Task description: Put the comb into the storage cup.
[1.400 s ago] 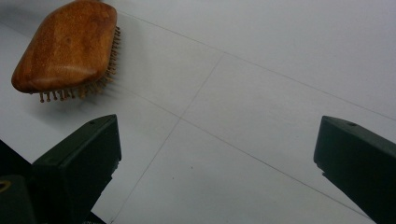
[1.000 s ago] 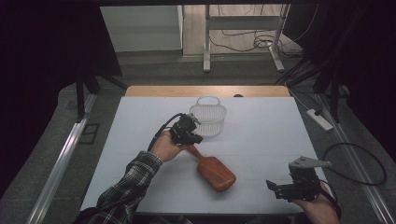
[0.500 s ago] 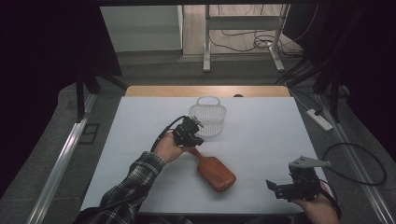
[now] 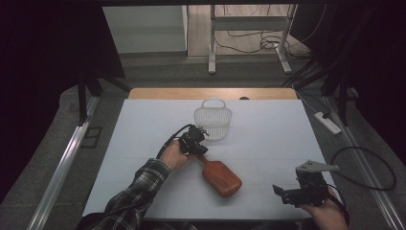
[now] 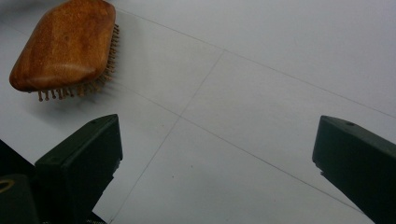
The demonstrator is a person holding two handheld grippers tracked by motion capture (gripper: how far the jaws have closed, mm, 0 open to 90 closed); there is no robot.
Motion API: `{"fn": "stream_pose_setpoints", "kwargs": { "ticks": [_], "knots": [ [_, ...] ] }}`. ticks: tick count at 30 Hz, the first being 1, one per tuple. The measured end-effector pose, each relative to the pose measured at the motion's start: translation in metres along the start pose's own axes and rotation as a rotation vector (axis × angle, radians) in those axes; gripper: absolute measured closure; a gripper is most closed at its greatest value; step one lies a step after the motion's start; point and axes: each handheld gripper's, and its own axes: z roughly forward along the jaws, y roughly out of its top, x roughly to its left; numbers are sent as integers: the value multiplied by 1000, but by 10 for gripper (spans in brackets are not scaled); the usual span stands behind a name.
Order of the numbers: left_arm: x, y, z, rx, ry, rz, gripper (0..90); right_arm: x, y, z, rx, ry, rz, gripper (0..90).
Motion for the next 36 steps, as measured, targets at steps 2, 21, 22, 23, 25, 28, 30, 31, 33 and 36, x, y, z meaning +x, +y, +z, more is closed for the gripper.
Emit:
{"fn": "stream_pose_setpoints", "kwargs": {
  "ticks": [2,21,22,23,25,28,30,31,33,36],
  "knots": [
    [2,-1,3,7,2,-4,894,0,0,0,0,-1,-2,20],
    [2,-20,-2,46,13,-1,894,0,0,0,-3,-5,0,25],
    [0,-21,-2,49,13,2,894,0,0,0,-3,-5,-1,25],
    [-1,-22,-2,49,13,2,894,0,0,0,-3,-5,-1,25],
    [-3,-24,-3,55,10,2,894,0,0,-1,-5,-5,-2,25],
    [-5,-28,-4,62,8,2,893,0,0,-1,-5,-5,-3,25],
    [-6,-29,-5,62,7,3,894,0,0,-1,-5,-5,-3,25],
    [-6,-32,-6,64,2,2,894,1,0,-1,-5,-5,-4,25],
    [-8,-35,-7,67,1,4,894,1,0,-1,-5,-4,-4,25],
    [-10,-37,-9,66,-4,6,894,1,0,-1,-5,-4,-5,29]
  ]
}}
